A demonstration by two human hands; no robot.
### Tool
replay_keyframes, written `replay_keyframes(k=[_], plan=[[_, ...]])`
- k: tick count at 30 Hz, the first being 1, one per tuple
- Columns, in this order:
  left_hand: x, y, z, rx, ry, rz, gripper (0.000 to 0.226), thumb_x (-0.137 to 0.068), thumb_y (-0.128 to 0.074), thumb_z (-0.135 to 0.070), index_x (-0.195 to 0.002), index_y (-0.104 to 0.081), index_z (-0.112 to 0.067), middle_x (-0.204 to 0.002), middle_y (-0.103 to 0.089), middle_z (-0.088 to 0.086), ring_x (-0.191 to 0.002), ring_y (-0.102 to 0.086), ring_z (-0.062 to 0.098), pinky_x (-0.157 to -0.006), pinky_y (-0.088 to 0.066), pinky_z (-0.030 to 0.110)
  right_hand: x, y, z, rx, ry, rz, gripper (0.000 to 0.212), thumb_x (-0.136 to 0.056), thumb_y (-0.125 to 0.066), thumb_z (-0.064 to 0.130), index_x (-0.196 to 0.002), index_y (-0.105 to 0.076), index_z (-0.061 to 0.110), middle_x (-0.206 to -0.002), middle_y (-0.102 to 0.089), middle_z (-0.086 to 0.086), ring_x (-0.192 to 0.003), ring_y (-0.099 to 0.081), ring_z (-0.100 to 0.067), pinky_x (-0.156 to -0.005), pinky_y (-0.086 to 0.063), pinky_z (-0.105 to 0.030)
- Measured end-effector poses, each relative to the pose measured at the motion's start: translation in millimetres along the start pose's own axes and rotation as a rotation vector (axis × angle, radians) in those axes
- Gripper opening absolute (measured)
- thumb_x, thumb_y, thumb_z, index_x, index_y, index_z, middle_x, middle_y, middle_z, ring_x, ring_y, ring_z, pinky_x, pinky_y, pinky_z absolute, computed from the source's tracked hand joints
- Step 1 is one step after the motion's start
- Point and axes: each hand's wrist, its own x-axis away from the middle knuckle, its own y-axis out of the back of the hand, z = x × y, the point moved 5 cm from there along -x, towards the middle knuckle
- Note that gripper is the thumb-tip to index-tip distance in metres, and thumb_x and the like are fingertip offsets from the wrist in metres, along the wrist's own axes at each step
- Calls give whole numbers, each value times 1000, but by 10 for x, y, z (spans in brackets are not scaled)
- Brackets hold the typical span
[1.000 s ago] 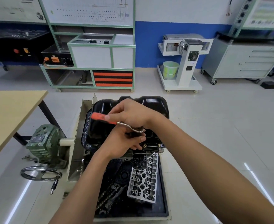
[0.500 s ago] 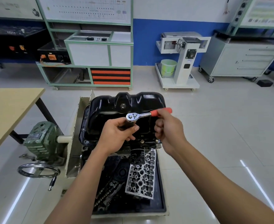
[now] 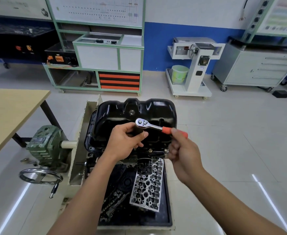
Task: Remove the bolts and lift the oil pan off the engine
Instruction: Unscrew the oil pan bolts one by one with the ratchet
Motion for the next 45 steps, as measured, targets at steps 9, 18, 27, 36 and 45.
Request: replay_keyframes(k=[9, 18, 27, 36, 45], plan=[[-2, -45, -64, -24, 1, 183, 20, -89, -79, -13, -105, -72, -22, -100, -77, 0, -70, -76, 25, -64, -60, 31, -669, -564, 278, 50, -82, 16, 26, -92, -70, 24, -68, -63, 18, -49, -38, 7, -41, -33, -6, -40, -25, -19], [-69, -15, -132, -113, 26, 275, 18, -95, -71, -9, -110, -73, -18, -107, -77, -2, -83, -77, 23, -78, -63, 48, -770, -1303, 367, 703, 64, 561, 26, -88, -75, 37, -68, -73, 21, -59, -57, 6, -55, -53, -8, -57, -44, -22], [45, -99, -100, -18, -2, 202, 28, -89, -77, -7, -109, -74, -27, -98, -79, -3, -77, -75, 21, -69, -57, 22, -739, -995, 268, 295, 4, 400, 36, -97, -66, 33, -65, -67, 17, -56, -54, 5, -45, -48, -7, -45, -39, -18], [79, 10, -35, 69, -53, -14, 33, -87, -76, -4, -108, -74, -30, -93, -79, -3, -73, -75, 21, -72, -64, 35, -470, -301, 174, -42, -52, 43, 27, -101, -56, 26, -75, -52, 19, -52, -39, 6, -45, -34, -8, -43, -27, -20], [58, -4, -25, 116, -91, -115, 34, -89, -75, -3, -106, -75, -32, -96, -79, -4, -70, -74, 19, -70, -63, 29, 323, -235, -294, -257, -30, -66, 24, -92, -64, 18, -107, -74, 3, -53, -26, 4, -44, -24, -8, -40, -23, -20]])
